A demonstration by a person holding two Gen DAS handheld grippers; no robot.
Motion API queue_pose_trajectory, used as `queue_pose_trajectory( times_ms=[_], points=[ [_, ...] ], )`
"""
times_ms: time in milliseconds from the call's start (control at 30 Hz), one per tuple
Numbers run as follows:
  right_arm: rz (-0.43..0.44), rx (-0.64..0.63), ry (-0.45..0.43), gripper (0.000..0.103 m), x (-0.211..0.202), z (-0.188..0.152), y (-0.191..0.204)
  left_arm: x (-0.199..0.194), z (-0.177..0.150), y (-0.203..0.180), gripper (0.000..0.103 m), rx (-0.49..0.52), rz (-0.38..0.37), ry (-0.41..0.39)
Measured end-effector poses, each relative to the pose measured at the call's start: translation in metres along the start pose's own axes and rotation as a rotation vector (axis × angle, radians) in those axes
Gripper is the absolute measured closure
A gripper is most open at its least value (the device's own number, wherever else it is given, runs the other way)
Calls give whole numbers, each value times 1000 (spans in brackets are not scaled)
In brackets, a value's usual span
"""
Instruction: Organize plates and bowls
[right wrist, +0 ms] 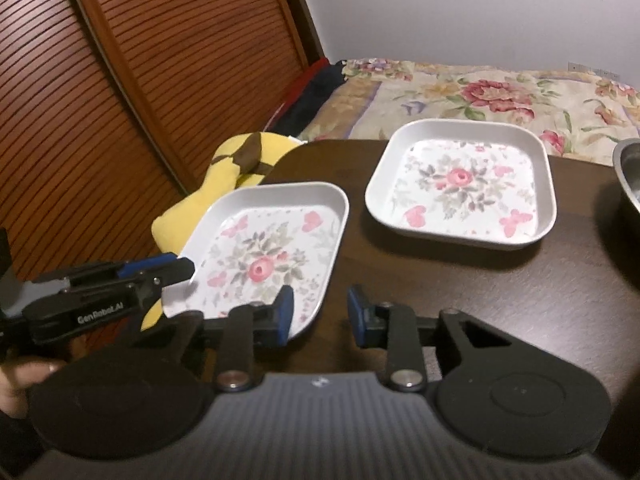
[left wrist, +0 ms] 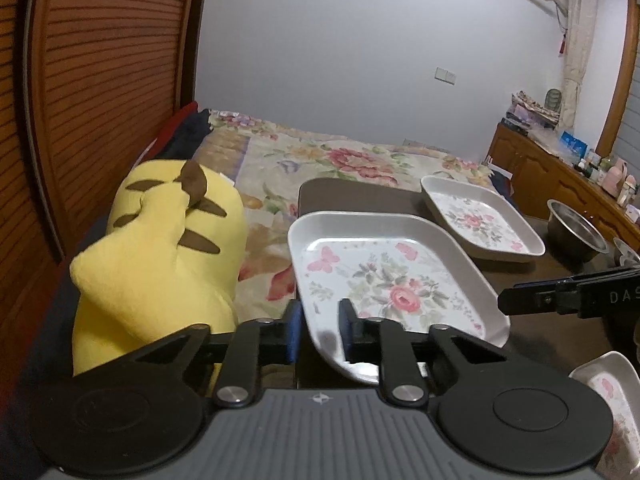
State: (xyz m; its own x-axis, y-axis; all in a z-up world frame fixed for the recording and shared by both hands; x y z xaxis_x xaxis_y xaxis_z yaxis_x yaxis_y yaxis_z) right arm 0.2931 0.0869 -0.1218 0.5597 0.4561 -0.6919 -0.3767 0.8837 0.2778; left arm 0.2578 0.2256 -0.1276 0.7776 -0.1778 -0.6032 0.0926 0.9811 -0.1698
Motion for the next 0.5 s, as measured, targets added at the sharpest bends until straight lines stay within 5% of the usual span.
queue_pose_trajectory(
  times_ms=[500],
  points=[
    [12,7,85,83,20,-7,3,1,-5,-1,92,-51,-65,21]
  ],
)
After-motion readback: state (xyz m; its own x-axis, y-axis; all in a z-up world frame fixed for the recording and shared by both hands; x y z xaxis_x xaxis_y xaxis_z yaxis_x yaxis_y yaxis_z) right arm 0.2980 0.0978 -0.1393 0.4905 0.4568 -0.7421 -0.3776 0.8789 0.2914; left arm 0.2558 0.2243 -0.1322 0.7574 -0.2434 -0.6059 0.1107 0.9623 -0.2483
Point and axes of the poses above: each gripper's, at about its wrist camera, not at the fingertips, and x roughly the way its jaws point, y to its left, z to its top, the point moved 10 cm from there along x, roughly the way its jaws point, and after that the axes turned 1 degree about y, right-handed, at the moved point
